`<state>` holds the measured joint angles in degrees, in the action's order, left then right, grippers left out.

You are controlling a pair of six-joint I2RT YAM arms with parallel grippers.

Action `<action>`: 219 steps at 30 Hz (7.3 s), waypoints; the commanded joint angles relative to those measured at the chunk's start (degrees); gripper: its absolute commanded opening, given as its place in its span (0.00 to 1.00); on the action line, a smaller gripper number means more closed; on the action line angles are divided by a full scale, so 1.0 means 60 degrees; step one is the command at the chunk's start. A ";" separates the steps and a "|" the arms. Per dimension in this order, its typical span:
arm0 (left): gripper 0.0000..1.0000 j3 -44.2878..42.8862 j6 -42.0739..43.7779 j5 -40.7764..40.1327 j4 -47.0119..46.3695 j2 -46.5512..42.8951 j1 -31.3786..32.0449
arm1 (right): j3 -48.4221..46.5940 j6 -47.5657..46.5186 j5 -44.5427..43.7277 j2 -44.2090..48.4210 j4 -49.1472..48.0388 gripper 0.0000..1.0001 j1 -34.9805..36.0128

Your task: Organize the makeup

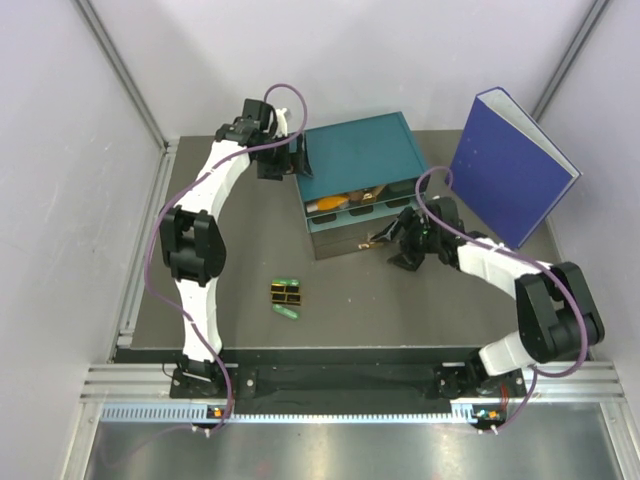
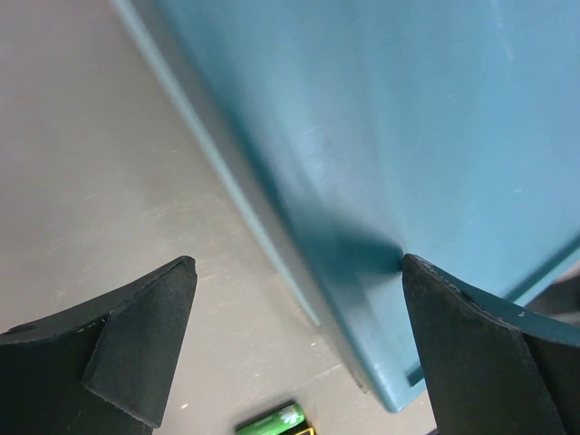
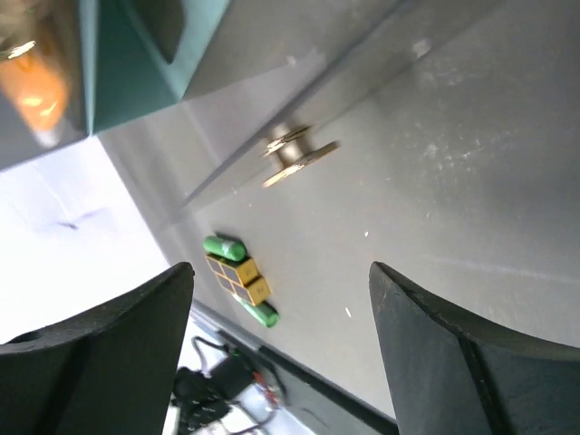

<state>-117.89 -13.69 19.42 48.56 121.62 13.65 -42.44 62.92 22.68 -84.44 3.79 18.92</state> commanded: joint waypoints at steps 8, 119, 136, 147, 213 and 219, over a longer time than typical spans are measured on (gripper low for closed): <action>0.99 0.0282 0.0378 -0.1171 0.0711 -0.0803 -0.0092 | -0.3906 -0.5442 -0.1536 0.0380 0.4942 0.79 0.1400; 0.99 0.0400 0.0524 -0.0878 0.1165 -0.0612 -0.0649 | -0.7197 -1.1452 -0.5083 -0.4604 0.5930 0.00 0.7672; 0.99 0.0312 0.0451 -0.0717 0.1092 -0.0437 -0.0649 | -0.7149 -1.1291 -0.6226 -0.2682 0.5139 0.00 0.5389; 0.99 0.0268 0.0451 -0.0732 0.1136 -0.0290 -0.0649 | -0.8176 -1.1146 -0.5947 -0.4470 0.5388 0.05 0.4728; 0.99 0.0238 0.0378 -0.0204 0.1268 -0.0187 -0.0708 | -0.9524 -1.1379 -0.2592 -0.6990 0.6385 0.27 0.8214; 0.99 0.0238 0.0392 -0.0263 0.1297 -0.0217 -0.0722 | -0.9349 -1.1408 -0.3208 -0.6918 0.6385 0.13 0.8244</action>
<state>-116.97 -13.56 20.99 51.90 120.49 10.87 -98.28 -5.21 7.20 -125.69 42.76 67.29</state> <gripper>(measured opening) 0.991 0.131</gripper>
